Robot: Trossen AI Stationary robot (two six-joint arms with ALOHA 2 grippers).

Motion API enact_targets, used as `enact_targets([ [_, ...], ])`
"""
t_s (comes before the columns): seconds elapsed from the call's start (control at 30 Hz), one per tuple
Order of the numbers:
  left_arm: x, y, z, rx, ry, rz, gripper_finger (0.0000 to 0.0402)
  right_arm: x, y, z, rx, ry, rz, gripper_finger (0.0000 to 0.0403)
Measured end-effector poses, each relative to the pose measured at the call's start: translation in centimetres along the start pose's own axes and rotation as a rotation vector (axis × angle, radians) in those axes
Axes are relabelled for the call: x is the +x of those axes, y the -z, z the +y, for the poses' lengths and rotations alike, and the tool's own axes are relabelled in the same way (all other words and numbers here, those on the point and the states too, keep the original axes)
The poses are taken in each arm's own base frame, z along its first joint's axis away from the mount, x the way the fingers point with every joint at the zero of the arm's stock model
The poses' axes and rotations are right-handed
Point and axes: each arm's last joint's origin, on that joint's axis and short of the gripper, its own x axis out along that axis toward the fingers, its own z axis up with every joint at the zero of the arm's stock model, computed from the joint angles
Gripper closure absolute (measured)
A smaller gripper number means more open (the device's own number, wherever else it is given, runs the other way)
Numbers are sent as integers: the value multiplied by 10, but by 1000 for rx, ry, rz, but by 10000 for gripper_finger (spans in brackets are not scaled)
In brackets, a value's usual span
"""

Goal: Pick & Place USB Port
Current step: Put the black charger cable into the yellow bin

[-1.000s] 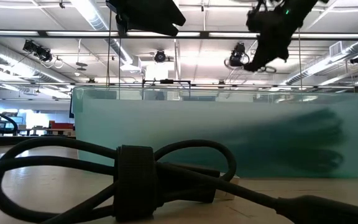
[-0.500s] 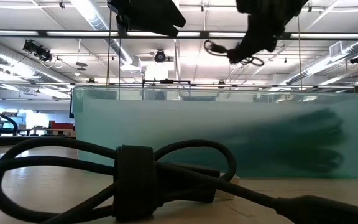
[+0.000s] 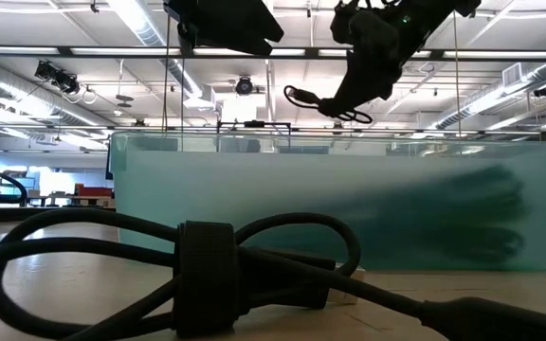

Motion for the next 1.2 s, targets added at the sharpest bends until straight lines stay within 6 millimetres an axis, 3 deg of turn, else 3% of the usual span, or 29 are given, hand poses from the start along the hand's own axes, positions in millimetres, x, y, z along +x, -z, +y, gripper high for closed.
enact_targets([
  [0.37,0,0,0,-7,1,4,220,1,-3,-6,-20,10,-20,253],
  [0.53,0,2,-3,-35,110,44,220,2,-5,-10,-9,24,-26,211],
  [0.77,-10,7,-18,-155,318,139,220,3,-6,-18,1,73,-34,194],
  [1.0,-34,19,-45,-255,370,170,220,5,-11,-27,20,93,-63,197],
  [1.2,-40,43,-71,-351,389,251,220,6,-14,-38,42,83,-73,197],
])
